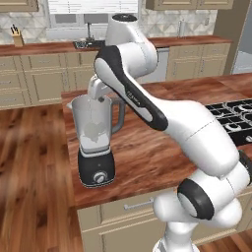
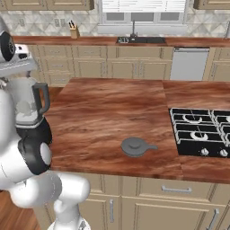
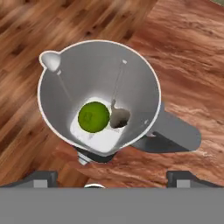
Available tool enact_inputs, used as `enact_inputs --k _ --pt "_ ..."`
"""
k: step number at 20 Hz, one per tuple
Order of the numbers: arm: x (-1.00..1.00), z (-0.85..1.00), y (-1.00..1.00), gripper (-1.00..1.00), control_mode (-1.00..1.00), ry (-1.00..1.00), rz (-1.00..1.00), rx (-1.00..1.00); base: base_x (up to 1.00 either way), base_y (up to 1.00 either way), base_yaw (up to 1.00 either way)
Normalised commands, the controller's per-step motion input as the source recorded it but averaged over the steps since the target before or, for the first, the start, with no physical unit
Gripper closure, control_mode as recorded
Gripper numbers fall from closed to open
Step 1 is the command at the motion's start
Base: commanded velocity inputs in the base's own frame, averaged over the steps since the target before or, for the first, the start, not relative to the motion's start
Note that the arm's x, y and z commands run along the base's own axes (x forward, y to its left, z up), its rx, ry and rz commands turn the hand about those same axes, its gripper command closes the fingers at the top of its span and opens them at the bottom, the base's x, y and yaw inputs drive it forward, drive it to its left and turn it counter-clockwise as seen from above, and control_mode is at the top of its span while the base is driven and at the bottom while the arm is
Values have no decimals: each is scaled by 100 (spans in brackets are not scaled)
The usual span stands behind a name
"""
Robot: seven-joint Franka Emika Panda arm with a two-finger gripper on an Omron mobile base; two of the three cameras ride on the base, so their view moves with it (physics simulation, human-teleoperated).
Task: Grab the garlic and lime from the fridge, place them in the blender, close the lid, and turn on the blender to create a marinade.
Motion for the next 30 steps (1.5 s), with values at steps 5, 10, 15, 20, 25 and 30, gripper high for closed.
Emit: enact_inputs --k 5,10,15,20,25,30 --pt "-100 -12 -100 -100 -100 -2 -22 0 0 0 0" --pt "-74 -37 -100 -100 -100 1 -28 1 0 0 0" --pt "-22 -37 -100 -100 -100 10 -33 2 0 0 0" --pt "0 -38 -100 -100 -100 19 -30 1 0 0 0" --pt "3 -42 -100 -100 -100 25 -22 0 0 0 0" --pt "33 -47 -100 -100 -100 25 -14 0 0 0 0"
